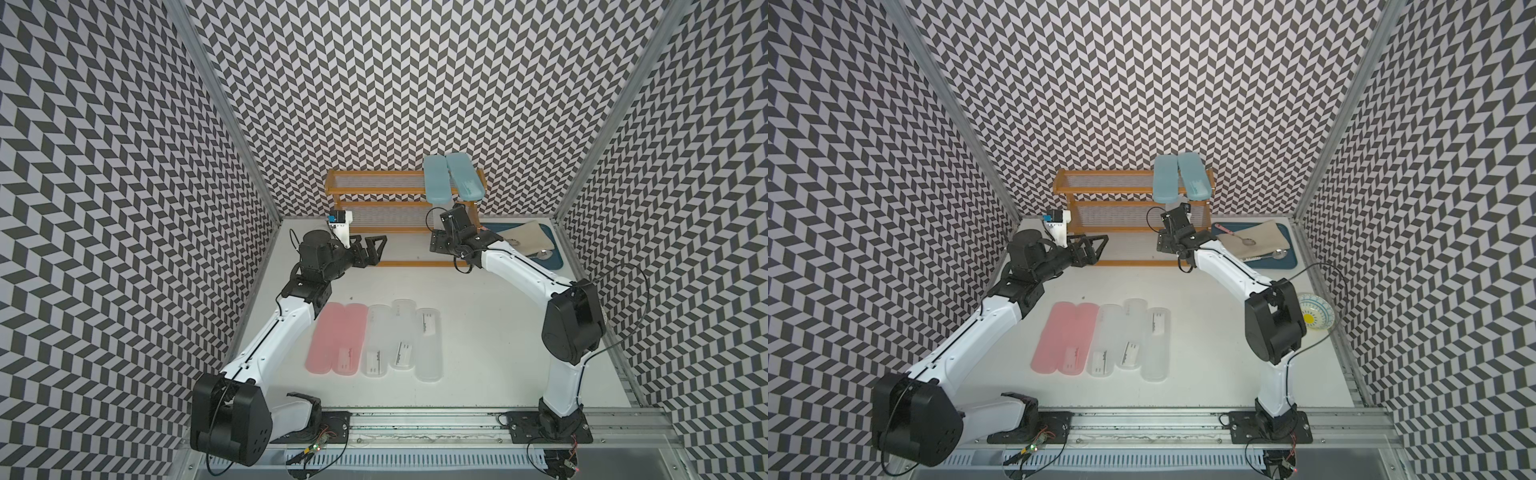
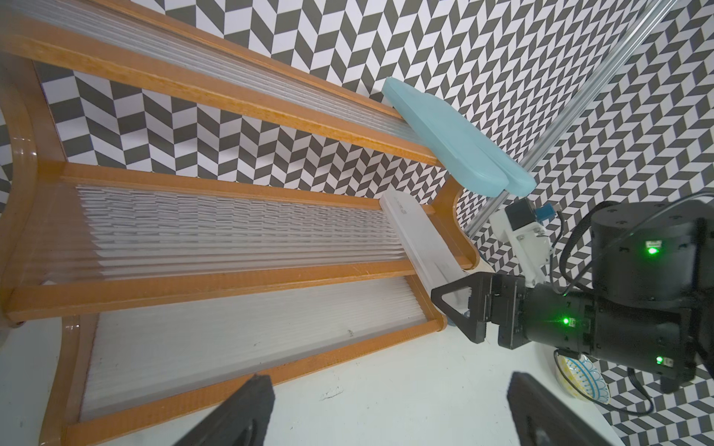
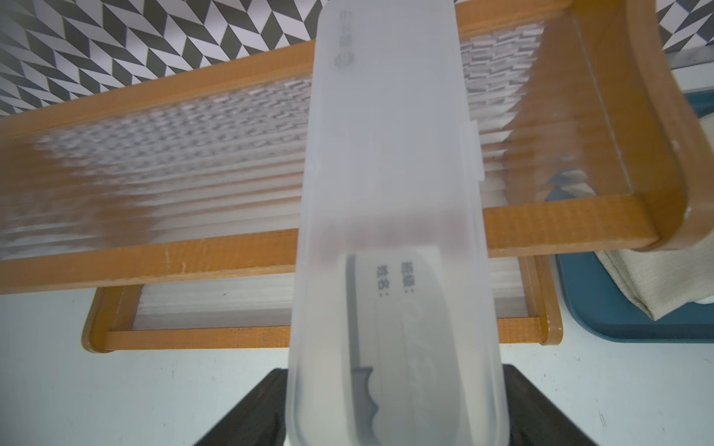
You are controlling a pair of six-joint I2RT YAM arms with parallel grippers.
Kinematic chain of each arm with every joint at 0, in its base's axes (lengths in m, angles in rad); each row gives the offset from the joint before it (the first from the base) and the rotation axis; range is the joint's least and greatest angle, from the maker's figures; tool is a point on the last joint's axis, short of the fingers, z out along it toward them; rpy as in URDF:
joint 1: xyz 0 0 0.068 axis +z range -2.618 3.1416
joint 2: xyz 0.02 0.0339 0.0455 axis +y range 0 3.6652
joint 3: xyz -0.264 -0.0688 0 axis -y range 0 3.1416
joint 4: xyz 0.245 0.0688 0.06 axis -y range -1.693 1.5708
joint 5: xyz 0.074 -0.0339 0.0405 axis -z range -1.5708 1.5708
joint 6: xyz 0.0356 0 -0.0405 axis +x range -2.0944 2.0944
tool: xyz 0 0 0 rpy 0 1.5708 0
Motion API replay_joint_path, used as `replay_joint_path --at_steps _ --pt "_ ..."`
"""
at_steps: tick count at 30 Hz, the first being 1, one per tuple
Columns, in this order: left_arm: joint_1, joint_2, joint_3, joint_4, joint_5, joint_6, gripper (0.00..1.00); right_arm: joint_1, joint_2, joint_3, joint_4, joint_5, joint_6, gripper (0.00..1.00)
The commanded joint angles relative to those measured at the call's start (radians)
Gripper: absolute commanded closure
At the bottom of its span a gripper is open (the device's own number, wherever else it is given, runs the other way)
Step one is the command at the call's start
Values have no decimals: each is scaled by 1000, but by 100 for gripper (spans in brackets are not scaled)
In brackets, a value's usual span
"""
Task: Place the pencil cases on the shelf according to color
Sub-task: Place the pencil case on the shelf.
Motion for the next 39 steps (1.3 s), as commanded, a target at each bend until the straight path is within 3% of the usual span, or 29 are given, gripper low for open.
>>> replay_joint_path --at_steps 1,8,17,25,31,39 --pt "0 0 1 24 18 -4 0 -7 6 33 5 16 0 12" --pt "0 0 1 22 16 -3 0 -7 -48 21 -49 -25 17 9" --pt "0 -5 0 21 11 -1 1 -2 -162 -132 -5 -60 34 9" --pt "0 -5 0 22 12 -3 0 1 -215 -266 100 -107 47 23" --pt "0 -2 -3 24 15 -5 0 1 -158 -235 129 -135 38 39" --pt "0 -1 -3 22 14 -4 0 -2 -85 -150 153 -96 21 44"
